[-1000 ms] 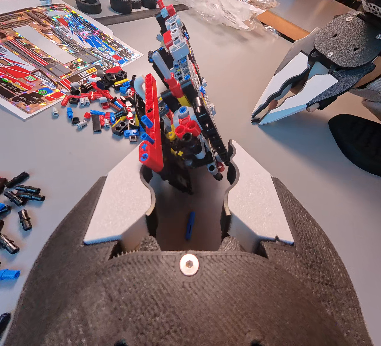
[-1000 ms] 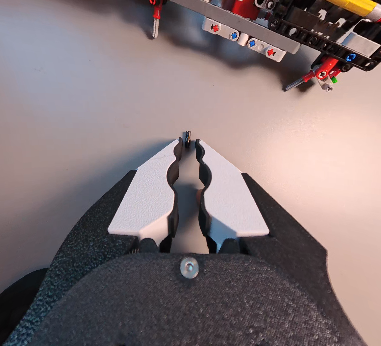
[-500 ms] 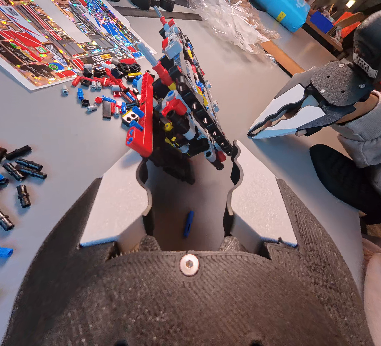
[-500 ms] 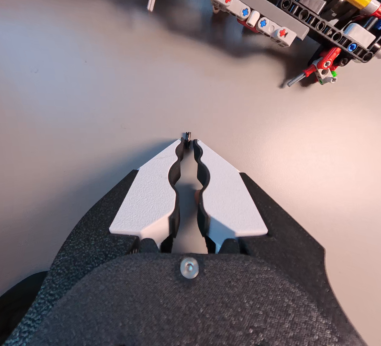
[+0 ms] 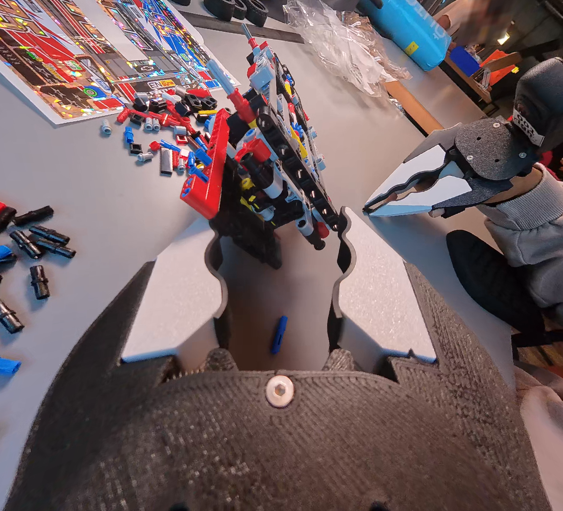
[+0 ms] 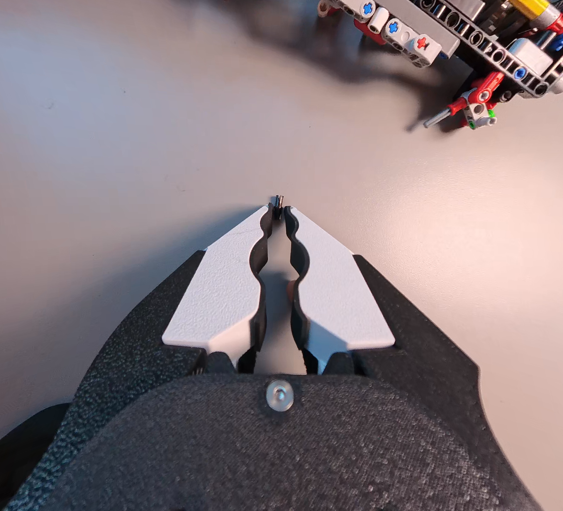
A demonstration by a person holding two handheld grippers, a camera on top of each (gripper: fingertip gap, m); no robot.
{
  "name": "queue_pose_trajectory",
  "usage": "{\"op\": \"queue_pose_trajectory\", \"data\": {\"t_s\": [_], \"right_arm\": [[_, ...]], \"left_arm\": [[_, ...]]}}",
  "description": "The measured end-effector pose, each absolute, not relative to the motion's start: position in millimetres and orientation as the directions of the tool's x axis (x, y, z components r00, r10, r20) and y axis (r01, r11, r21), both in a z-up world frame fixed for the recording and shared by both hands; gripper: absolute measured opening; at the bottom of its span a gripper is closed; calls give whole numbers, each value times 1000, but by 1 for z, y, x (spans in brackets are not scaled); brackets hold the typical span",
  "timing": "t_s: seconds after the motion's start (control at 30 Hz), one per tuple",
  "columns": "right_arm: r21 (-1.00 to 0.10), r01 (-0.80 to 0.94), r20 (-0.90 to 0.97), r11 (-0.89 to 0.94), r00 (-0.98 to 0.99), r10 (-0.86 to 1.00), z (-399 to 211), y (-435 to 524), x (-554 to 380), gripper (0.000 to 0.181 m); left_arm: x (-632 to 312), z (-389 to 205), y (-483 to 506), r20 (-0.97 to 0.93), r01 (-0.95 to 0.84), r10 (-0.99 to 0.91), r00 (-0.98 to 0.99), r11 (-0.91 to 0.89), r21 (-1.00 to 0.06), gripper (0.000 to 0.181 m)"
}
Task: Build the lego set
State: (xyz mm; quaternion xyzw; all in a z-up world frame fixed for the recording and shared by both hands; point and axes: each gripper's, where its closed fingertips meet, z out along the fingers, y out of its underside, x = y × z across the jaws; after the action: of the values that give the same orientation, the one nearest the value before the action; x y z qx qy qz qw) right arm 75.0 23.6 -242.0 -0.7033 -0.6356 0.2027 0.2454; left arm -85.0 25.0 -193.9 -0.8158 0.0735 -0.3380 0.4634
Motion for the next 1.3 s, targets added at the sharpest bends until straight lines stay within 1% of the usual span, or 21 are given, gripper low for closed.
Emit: {"op": "queue_pose_trajectory", "data": {"t_s": [0.13, 0.27, 0.43, 0.53, 0.6, 0.67, 0.83, 0.97, 1.0, 1.2, 1.27, 1.3], "right_arm": [[-604, 794, 29, -70, 110, 994, -242, 24, 75, 5], [-606, 793, 33, -68, 111, 993, -242, 24, 75, 5], [-608, 791, 41, -62, 109, 993, -242, 24, 75, 5], [-609, 791, 51, -55, 109, 993, -242, 24, 76, 4], [-610, 791, 55, -56, 112, 992, -242, 24, 78, 3], [-607, 792, 59, -58, 118, 991, -242, 24, 82, 3], [-609, 791, 73, -58, 129, 989, -241, 24, 88, 3], [-615, 785, 87, -72, 159, 984, -241, 28, 89, 4], [-615, 785, 96, -72, 166, 982, -241, 31, 88, 4], [-617, 784, 102, -72, 170, 980, -241, 32, 87, 2], [-618, 783, 108, -69, 172, 979, -241, 32, 87, 2], [-618, 783, 110, -70, 173, 979, -241, 33, 86, 2]], "left_arm": [[-85, -192, 25, 462, 181, -442, 769, -542, -821, 73], [-84, -194, 25, 375, 97, -481, 793, -507, -856, 73], [-78, -192, 22, 107, -137, -568, 816, -369, -919, 73], [-71, -186, 19, -138, -325, -603, 786, -213, -922, 73], [-66, -183, 15, -326, -467, -603, 728, -87, -880, 73], [-61, -183, 13, -479, -584, -579, 660, 5, -812, 73], [-52, -187, 8, -725, -764, -489, 485, 167, -623, 68], [-50, -196, 8, -795, -826, -450, 407, 189, -531, 60], [-48, -200, 8, -808, -839, -447, 383, 198, -508, 53], [-40, -213, 9, -830, -868, -456, 322, 207, -451, 51], [-39, -217, 9, -832, -878, -464, 305, 201, -434, 56], [-39, -217, 9, -839, -883, -457, 296, 205, -423, 55]]}}
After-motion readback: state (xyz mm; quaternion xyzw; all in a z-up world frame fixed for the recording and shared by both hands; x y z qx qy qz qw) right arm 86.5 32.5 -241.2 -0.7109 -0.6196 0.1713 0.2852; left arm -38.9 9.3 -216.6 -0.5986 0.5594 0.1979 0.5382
